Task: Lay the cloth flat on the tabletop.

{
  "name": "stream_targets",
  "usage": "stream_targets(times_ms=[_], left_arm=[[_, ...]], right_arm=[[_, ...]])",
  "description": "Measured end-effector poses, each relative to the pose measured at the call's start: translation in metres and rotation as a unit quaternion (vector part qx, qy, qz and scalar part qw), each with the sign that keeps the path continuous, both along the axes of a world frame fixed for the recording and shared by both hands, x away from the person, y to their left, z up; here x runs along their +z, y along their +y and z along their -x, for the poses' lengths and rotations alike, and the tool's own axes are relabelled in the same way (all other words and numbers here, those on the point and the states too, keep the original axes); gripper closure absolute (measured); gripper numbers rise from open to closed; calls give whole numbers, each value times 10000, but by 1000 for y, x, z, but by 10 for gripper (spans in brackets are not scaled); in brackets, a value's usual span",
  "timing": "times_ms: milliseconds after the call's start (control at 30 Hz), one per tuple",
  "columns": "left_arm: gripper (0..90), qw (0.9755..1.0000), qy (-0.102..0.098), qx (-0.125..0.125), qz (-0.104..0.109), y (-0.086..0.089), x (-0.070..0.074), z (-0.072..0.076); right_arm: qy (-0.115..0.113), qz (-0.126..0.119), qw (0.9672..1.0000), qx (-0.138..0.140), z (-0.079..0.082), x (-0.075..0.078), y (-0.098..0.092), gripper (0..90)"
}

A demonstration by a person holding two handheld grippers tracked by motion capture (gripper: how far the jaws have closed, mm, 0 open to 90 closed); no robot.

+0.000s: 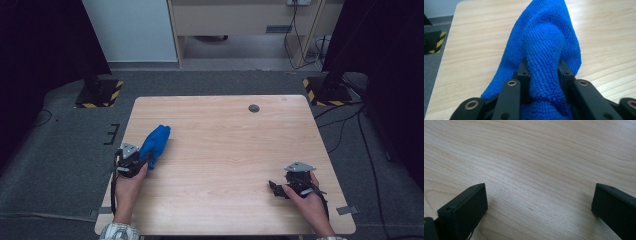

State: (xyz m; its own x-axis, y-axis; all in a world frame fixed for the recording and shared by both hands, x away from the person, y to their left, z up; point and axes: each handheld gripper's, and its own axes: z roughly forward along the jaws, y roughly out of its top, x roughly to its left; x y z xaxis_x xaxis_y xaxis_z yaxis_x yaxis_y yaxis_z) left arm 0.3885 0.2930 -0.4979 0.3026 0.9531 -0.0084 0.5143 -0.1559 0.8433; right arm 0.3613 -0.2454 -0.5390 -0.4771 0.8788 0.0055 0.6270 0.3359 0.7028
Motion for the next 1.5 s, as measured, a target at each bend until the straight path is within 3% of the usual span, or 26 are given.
stream_targets(times_ms=[500, 967, 1200, 1500], left_arm=[[697, 9990, -229, -386, 35, -29, 15, 10], [694, 9958, -242, -882, 36, -67, 18, 13], [694, 9923, -217, -1222, -29, -93, 19, 15], [694, 9857, -117, -1681, -52, -130, 16, 14]], right_arm=[[0, -2, 10000, 0, 0, 0, 0, 4], [3, -3, 10000, 10, 0, 0, 0, 3], [2, -3, 10000, 10, 0, 0, 0, 3], [2, -2, 10000, 11, 0, 0, 0, 3]])
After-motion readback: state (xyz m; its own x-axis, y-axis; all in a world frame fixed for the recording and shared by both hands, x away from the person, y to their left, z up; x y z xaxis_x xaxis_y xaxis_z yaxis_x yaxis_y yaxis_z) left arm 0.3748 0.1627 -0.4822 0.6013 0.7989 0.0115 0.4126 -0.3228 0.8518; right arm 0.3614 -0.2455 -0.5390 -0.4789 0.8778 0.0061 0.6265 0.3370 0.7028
